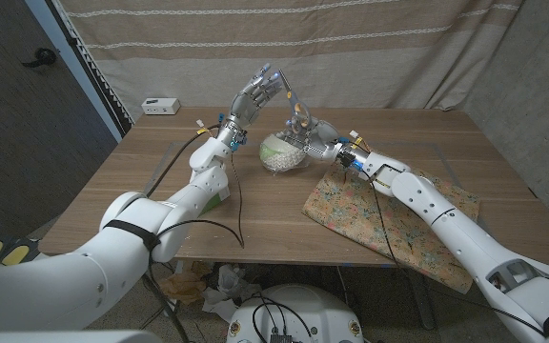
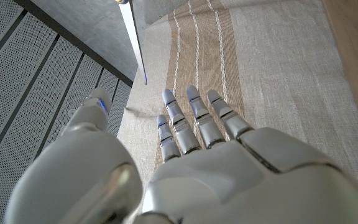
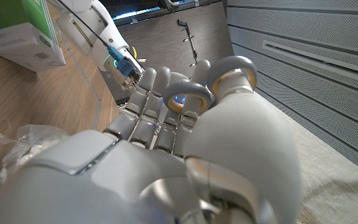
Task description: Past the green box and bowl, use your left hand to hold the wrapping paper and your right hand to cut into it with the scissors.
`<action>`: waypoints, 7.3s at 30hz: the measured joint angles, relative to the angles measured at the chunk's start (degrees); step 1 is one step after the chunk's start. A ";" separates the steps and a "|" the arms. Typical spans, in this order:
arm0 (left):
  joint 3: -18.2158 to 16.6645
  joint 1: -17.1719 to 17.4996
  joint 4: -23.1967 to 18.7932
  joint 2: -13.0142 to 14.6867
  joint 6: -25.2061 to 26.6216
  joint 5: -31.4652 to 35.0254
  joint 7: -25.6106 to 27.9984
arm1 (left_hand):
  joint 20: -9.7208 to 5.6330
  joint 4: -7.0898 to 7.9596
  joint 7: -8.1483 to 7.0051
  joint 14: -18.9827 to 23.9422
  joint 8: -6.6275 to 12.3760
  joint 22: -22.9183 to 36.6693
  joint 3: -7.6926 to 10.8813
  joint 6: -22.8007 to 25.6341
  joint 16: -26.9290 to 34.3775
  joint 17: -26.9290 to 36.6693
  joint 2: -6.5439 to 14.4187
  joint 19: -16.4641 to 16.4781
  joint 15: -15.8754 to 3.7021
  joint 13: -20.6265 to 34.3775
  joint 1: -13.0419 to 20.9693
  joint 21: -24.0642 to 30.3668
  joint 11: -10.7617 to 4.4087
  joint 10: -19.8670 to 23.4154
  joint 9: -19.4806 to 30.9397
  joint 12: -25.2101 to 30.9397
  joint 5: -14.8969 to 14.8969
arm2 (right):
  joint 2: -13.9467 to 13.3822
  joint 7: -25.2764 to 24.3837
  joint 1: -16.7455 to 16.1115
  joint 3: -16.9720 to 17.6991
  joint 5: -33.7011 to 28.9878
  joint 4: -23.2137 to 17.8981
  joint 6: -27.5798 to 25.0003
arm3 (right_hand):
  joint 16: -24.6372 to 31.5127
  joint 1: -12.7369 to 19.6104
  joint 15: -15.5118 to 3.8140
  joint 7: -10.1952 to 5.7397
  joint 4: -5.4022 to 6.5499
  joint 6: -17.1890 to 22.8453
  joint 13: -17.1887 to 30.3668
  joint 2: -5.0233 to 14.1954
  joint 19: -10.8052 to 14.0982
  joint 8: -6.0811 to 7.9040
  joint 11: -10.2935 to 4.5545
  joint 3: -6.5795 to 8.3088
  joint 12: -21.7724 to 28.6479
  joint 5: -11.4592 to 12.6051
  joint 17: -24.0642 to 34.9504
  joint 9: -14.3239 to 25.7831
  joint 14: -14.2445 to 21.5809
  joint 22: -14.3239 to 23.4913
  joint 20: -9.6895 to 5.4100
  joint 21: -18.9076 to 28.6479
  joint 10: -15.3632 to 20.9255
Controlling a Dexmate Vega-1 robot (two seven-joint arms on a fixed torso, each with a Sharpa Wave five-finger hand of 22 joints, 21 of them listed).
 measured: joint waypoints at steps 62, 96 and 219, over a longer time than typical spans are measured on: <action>0.78 -1.94 2.50 0.37 1.07 0.70 1.17 | -0.01 0.09 -0.11 -0.48 0.21 0.01 -0.55 0.72 0.01 -0.53 -0.30 0.01 0.11 -0.01 -0.30 -0.22 -0.79 -0.17 -0.02 0.00 0.19 | -8.75 -5.50 -9.00 6.23 2.26 -10.31 3.45 | 4.07 -7.87 0.22 -2.56 4.22 -5.03 7.98 -5.40 -4.13 1.61 -0.85 -11.25 16.51 9.51 -3.78 9.97 -5.59 1.15 0.22 7.94 -2.53; 0.75 1.57 -2.49 1.25 0.97 0.27 3.35 | -0.01 0.08 -0.21 -0.48 0.66 0.01 -0.55 1.84 0.33 -0.80 0.00 0.01 0.11 -0.01 -0.60 -0.22 -1.11 0.56 -0.03 0.68 0.47 | -11.28 -6.86 -11.01 5.81 1.20 -13.37 4.51 | 0.48 -13.74 0.38 -2.54 5.75 -12.80 7.77 -6.32 -7.89 -1.79 2.39 -16.18 19.06 14.44 -8.51 13.55 -11.30 -2.03 1.93 7.55 -10.66; 2.93 5.14 -11.49 5.17 4.49 0.32 7.11 | -0.22 0.56 -0.22 -0.48 1.51 0.01 -1.02 7.59 0.72 -1.60 0.91 0.22 0.11 -0.02 -0.29 -0.22 -1.00 2.29 -0.14 1.12 1.09 | -2.14 -2.89 -12.69 7.00 4.99 -7.84 9.68 | -12.42 -7.51 0.42 -1.97 2.65 -8.45 -0.22 -1.03 -8.30 -4.11 1.07 -18.12 22.38 20.14 -23.19 12.62 -8.77 -8.90 0.50 10.20 -8.89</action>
